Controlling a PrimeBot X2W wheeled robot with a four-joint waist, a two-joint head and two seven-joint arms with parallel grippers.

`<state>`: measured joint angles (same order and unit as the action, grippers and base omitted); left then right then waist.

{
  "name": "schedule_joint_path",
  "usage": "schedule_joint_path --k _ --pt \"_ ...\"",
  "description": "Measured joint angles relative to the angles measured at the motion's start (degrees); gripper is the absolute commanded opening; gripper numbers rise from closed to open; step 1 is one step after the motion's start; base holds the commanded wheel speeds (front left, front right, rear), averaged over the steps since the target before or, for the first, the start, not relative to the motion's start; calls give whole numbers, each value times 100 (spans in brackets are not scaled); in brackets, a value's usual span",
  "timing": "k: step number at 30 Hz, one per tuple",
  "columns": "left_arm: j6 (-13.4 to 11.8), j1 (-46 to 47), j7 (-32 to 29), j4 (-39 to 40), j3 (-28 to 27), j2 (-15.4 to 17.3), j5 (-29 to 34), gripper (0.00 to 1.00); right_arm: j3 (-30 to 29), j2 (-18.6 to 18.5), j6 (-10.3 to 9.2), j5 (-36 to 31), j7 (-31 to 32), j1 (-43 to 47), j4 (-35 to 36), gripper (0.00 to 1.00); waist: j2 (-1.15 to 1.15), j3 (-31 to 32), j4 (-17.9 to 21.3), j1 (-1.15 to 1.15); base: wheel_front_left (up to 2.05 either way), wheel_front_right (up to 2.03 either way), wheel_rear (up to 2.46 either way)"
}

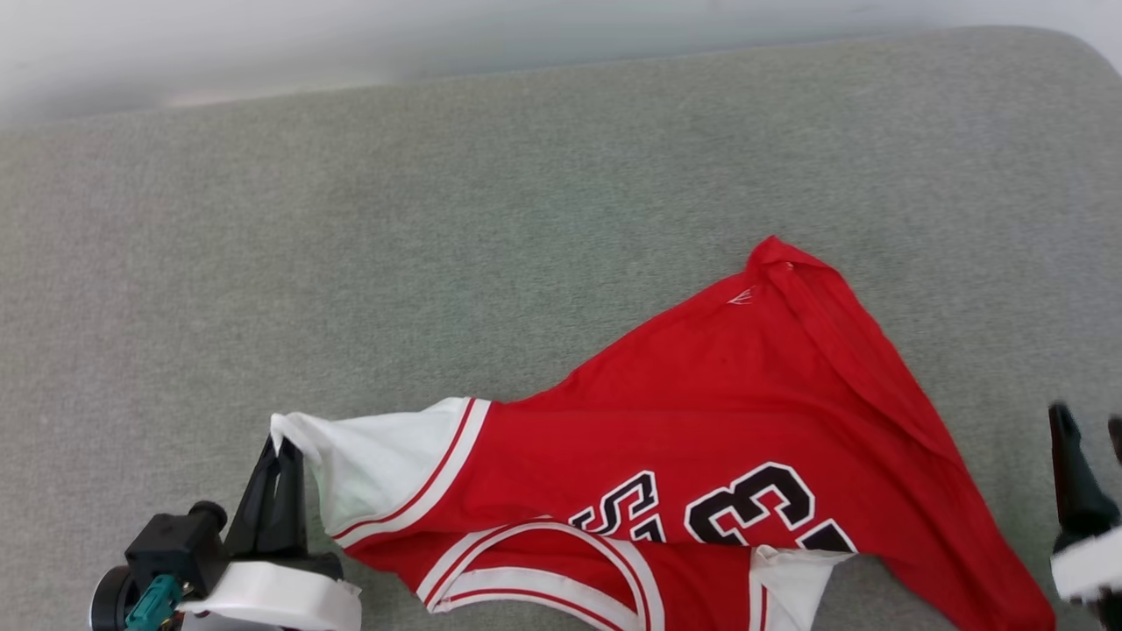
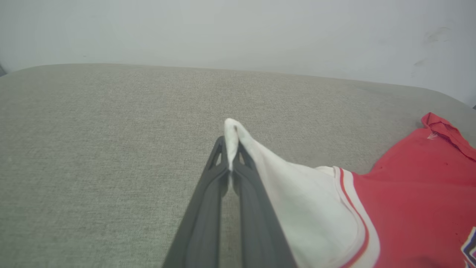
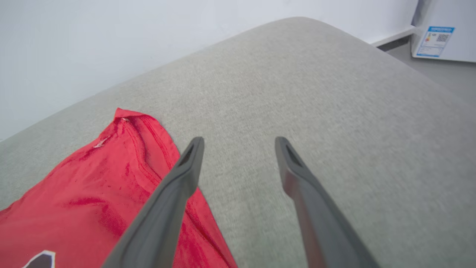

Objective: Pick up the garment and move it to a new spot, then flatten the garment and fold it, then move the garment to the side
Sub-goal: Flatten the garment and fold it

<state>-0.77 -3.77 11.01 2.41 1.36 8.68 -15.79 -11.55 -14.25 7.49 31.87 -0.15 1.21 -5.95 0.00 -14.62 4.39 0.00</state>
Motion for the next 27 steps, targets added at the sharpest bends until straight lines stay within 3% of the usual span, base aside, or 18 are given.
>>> schedule_joint_path --k 3,6,16,22,27 --pt "-30 98 1 75 86 -38 51 0 294 -290 1 103 -154 -545 -315 100 0 -104 -94 0 0 0 0" --pt "-31 264 10 149 233 -105 109 0 768 -710 1 315 170 -1153 -554 100 0 -223 -213 0 0 0 0" --pt "-26 713 171 272 736 -331 254 0 2428 -2279 1 1085 3174 -2952 -503 100 0 -691 -756 0 0 0 0" --pt "-31 985 260 347 1006 -417 313 0 3126 -2590 1 1194 4180 -3783 -466 100 0 -1047 -1076 1 0 0 0" --pt "-51 1135 322 361 1143 -461 345 0 3502 -2706 3 1317 4535 -4159 -828 100 0 -1312 -1307 1 0 0 0"
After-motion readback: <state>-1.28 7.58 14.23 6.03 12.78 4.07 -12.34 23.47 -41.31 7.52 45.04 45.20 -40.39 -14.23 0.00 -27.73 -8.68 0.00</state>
